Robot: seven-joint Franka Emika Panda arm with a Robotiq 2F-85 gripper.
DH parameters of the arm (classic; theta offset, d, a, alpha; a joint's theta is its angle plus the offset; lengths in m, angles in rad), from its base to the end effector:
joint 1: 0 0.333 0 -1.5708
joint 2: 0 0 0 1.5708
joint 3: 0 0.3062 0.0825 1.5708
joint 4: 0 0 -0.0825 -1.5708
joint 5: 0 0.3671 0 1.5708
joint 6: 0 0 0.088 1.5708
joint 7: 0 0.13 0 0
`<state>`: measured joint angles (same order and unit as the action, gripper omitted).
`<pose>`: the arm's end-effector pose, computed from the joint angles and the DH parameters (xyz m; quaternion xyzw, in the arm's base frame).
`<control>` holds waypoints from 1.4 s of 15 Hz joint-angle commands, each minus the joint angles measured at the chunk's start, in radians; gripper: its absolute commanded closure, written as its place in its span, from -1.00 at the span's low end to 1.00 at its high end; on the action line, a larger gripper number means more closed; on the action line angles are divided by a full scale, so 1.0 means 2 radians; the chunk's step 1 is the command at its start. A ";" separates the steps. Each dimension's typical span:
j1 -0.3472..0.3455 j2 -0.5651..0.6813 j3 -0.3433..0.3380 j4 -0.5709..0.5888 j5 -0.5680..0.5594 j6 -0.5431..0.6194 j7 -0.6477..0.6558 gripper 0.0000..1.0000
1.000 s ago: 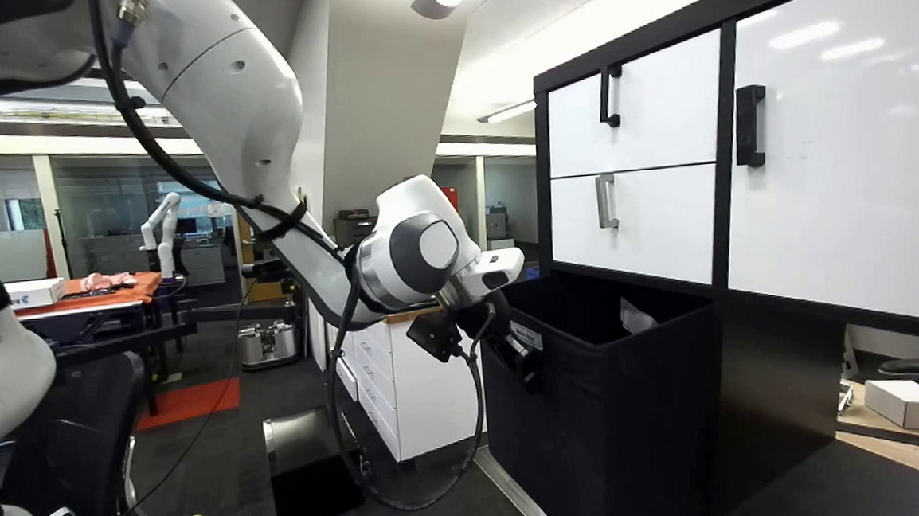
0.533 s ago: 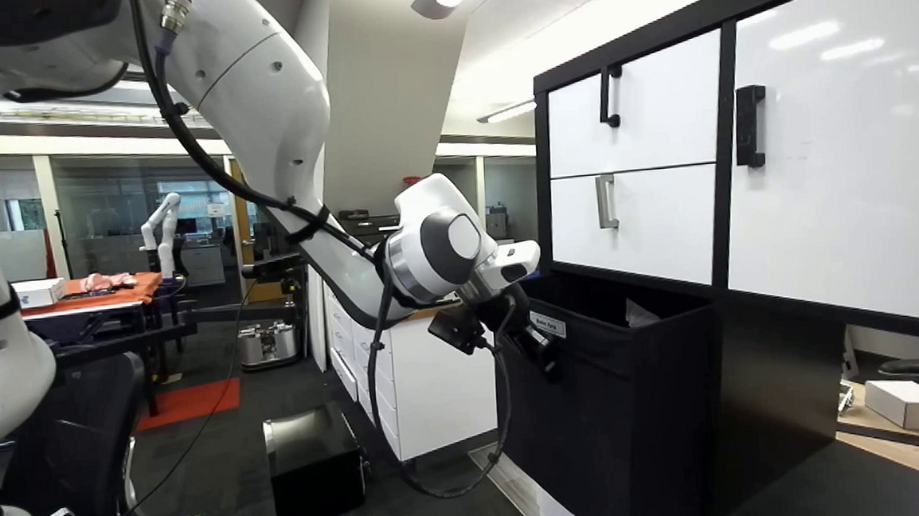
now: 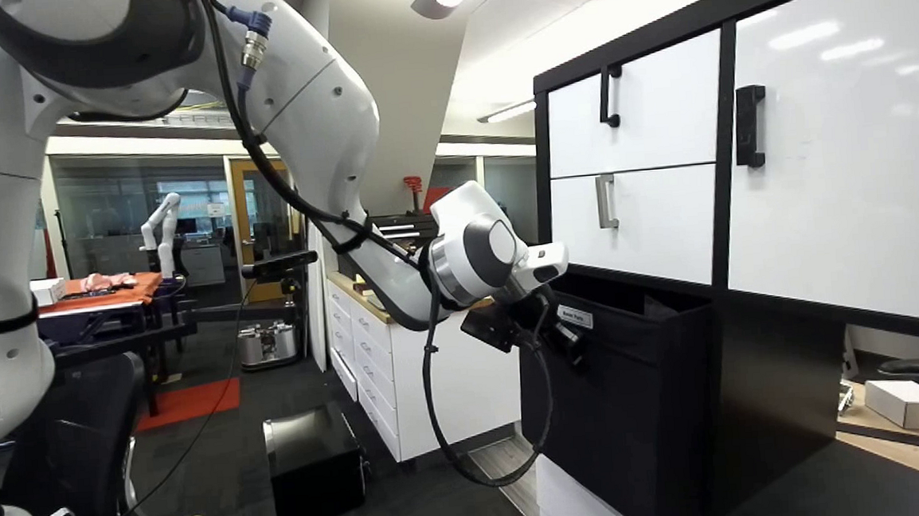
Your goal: Push the black basket into the bottom of the black cabinet
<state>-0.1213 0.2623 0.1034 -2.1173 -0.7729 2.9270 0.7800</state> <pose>0.6038 0.0280 0.3240 0.9516 -0.0454 0.2984 0.0588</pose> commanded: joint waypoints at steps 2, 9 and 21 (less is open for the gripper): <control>0.014 0.077 -0.006 0.081 -0.010 0.002 0.007 0.99; 0.019 0.107 -0.006 0.120 -0.009 0.001 0.004 0.99; 0.072 -0.040 0.024 -0.008 0.307 -0.207 -0.263 -0.43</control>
<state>-0.0275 0.3301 0.1729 -2.0415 -0.2661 2.6418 0.3343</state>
